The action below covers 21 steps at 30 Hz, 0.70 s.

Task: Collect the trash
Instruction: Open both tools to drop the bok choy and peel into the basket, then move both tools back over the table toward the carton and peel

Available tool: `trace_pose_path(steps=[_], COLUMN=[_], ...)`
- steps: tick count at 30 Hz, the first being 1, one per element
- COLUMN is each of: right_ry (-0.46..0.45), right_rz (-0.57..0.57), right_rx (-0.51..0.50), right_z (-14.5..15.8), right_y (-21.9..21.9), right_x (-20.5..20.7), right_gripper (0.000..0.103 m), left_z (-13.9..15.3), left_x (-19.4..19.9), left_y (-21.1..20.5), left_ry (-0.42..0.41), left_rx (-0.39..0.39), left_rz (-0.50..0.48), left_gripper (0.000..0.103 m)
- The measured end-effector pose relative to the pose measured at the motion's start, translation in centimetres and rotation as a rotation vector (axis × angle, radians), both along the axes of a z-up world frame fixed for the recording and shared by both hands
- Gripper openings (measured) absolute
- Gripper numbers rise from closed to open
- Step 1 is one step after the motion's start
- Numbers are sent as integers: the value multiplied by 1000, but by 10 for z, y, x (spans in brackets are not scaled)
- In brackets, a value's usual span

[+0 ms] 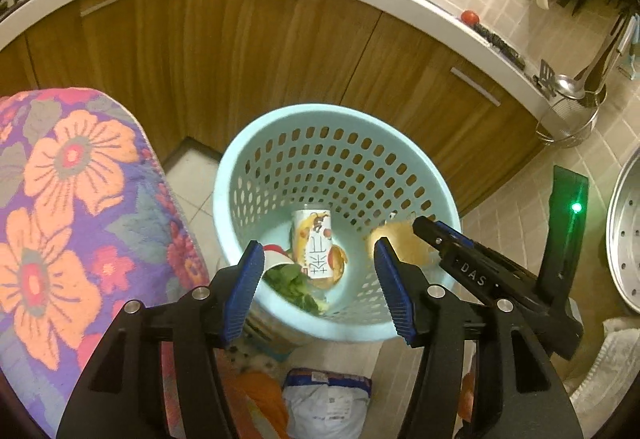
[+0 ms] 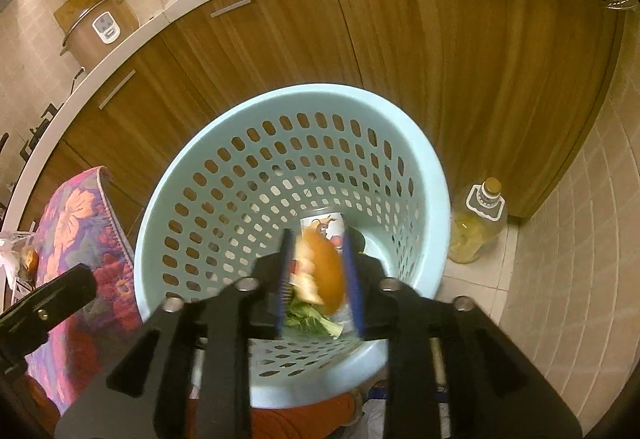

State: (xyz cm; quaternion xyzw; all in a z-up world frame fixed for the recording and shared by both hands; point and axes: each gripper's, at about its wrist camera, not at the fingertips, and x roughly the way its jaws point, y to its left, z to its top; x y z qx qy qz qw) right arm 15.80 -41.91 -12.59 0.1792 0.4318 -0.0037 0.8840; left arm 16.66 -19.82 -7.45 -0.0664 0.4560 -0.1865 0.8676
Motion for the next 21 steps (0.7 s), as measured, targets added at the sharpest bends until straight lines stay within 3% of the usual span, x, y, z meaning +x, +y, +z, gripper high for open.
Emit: trace_pose_path(steps=[1,2,12,21], right_ry=[-3,-8,-89,-226], right_rz=[-3,-9,42,193], right_rx=[-4,-15,-65,-131], right_z=[1,4,49,109], right_y=[0,1,36,125], right_x=[-1,-3,-25,-52], right_gripper=[43,44,44,44], left_z=[3,7,55,95], left_x=[-3,-6,-50,-98], left_y=[2,5,47,115], left_ry=[-7,-15,-131,-257], left_rx=[-2,-6,-37,-60], left_rz=[0,1,41,138], left_gripper=[56,56,59,62])
